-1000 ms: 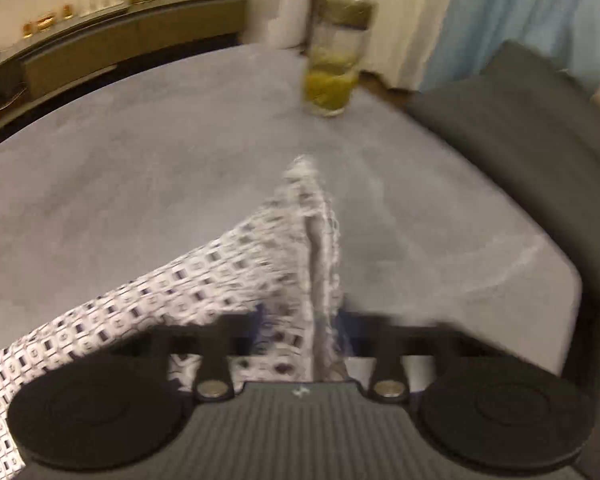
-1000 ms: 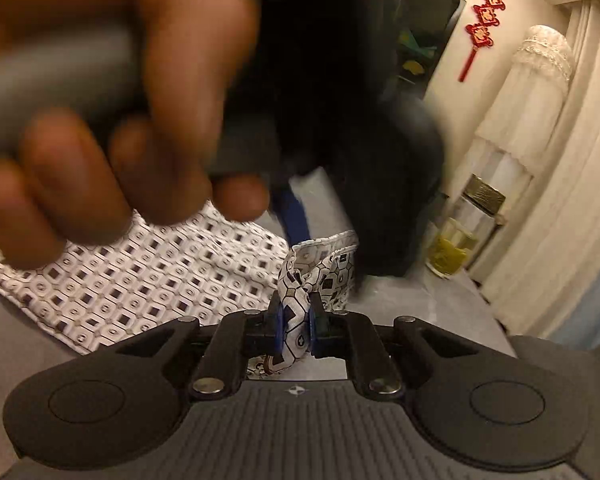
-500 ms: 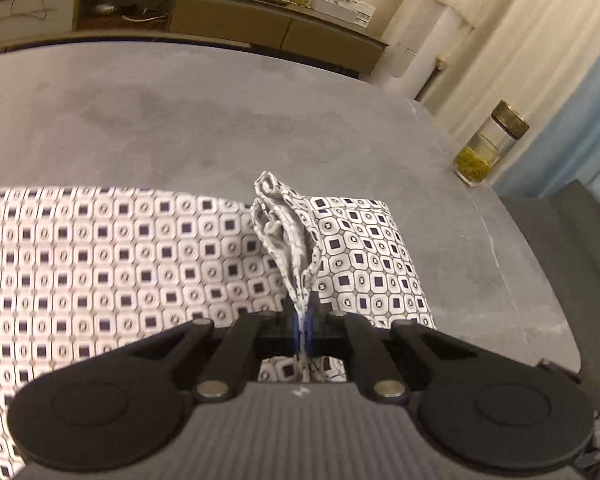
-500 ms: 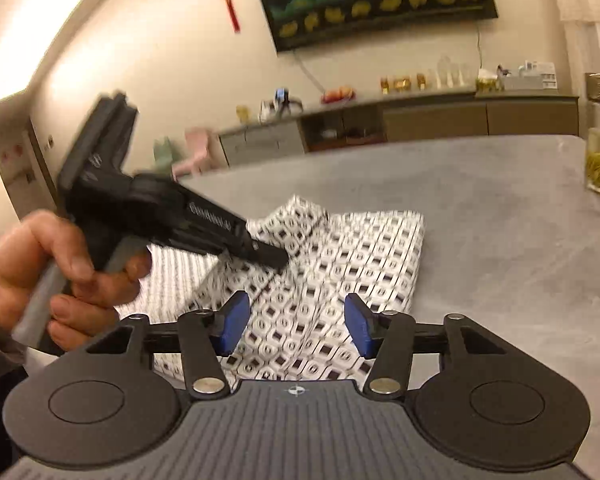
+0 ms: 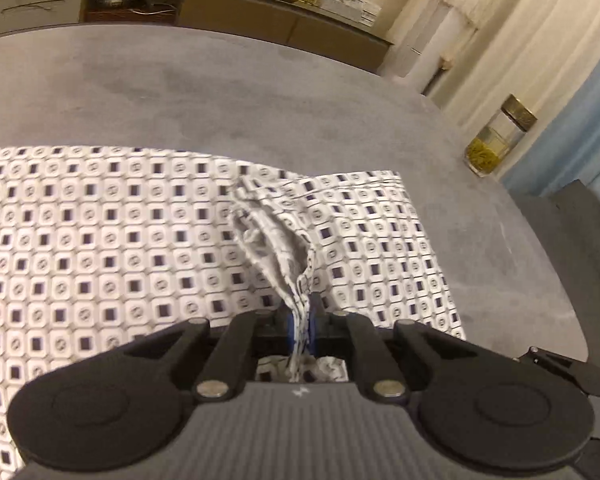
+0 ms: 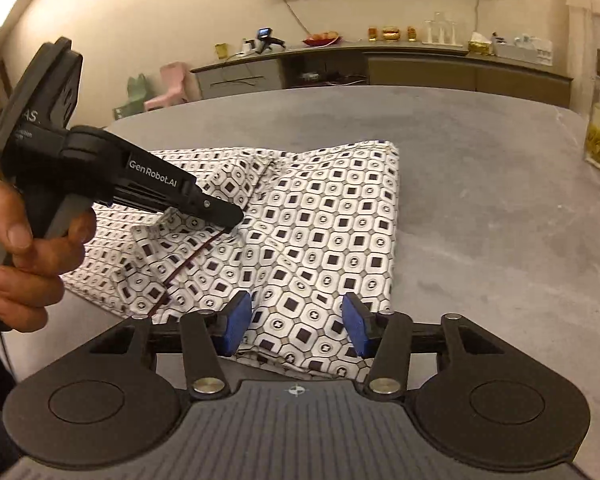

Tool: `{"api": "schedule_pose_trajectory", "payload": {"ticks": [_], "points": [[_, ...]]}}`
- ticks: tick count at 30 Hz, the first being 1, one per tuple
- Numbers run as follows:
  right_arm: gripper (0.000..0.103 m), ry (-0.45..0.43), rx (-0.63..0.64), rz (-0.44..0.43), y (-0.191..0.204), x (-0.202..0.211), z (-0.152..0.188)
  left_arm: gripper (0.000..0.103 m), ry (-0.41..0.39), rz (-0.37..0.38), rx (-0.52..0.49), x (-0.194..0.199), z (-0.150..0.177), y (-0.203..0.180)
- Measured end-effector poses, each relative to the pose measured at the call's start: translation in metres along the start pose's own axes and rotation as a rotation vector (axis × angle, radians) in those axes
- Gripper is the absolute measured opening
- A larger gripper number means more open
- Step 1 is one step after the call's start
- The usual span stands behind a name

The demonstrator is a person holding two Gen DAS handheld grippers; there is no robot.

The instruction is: Fold clothes

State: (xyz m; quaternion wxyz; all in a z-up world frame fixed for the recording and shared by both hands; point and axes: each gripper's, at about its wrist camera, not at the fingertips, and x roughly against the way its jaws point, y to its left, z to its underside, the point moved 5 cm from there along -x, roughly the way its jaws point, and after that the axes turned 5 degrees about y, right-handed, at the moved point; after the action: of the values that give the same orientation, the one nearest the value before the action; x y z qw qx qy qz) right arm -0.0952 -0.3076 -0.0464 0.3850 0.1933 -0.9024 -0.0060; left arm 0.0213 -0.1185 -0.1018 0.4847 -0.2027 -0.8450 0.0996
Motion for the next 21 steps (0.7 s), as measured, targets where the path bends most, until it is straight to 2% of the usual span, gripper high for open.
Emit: {"api": "schedule_pose_trajectory", "payload": {"ticks": [2, 4, 6, 11, 13, 14, 17, 21], "points": [[0.048, -0.012, -0.019, 0.067, -0.006, 0.001, 0.002, 0.005, -0.011, 0.029, -0.033, -0.002, -0.006, -0.016], [0.048, -0.028, -0.081, 0.126, -0.020, 0.000, 0.002, 0.004, -0.053, -0.001, -0.049, -0.002, -0.012, -0.025], [0.048, -0.045, -0.140, 0.111, -0.029, 0.001, 0.002, 0.004, -0.058, -0.031, 0.007, -0.003, -0.012, -0.013], [0.048, -0.098, -0.118, 0.013, -0.016, 0.000, -0.004, 0.009, -0.029, -0.025, 0.023, -0.005, 0.002, -0.001], [0.048, -0.064, -0.067, 0.062, -0.013, -0.007, -0.005, 0.015, -0.026, -0.022, 0.020, -0.002, 0.007, 0.000], [0.044, -0.048, -0.042, 0.086, -0.011, -0.010, -0.005, 0.017, -0.026, -0.034, 0.011, 0.000, 0.009, -0.002], [0.044, 0.001, 0.031, 0.156, -0.007, -0.019, -0.007, 0.021, -0.030, -0.077, -0.020, 0.001, 0.012, -0.010], [0.044, -0.041, 0.020, 0.134, -0.007, -0.010, -0.008, 0.022, -0.063, -0.139, -0.060, 0.015, 0.011, -0.012]]}}
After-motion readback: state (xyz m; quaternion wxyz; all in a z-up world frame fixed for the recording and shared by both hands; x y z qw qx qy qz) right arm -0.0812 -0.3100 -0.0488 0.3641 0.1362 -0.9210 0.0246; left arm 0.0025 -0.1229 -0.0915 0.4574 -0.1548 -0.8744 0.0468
